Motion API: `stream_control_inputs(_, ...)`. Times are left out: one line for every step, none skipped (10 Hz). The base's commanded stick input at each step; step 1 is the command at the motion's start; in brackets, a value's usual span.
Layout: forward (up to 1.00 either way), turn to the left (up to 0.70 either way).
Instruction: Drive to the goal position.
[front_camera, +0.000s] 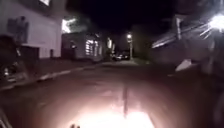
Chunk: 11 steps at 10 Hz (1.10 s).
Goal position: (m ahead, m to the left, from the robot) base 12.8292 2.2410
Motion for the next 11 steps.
stream_control_inputs(1.00,0.00)
stream_control_inputs(1.00,0.00)
stream_control_inputs(1.00,0.00)
stream_control_inputs(1.00,0.00)
stream_control_inputs(1.00,0.00)
stream_control_inputs(1.00,0.00)
stream_control_inputs(1.00,0.00)
stream_control_inputs(1.00,0.00)
stream_control_inputs(1.00,0.00)
stream_control_inputs(1.00,0.00)
stream_control_inputs(1.00,0.00)
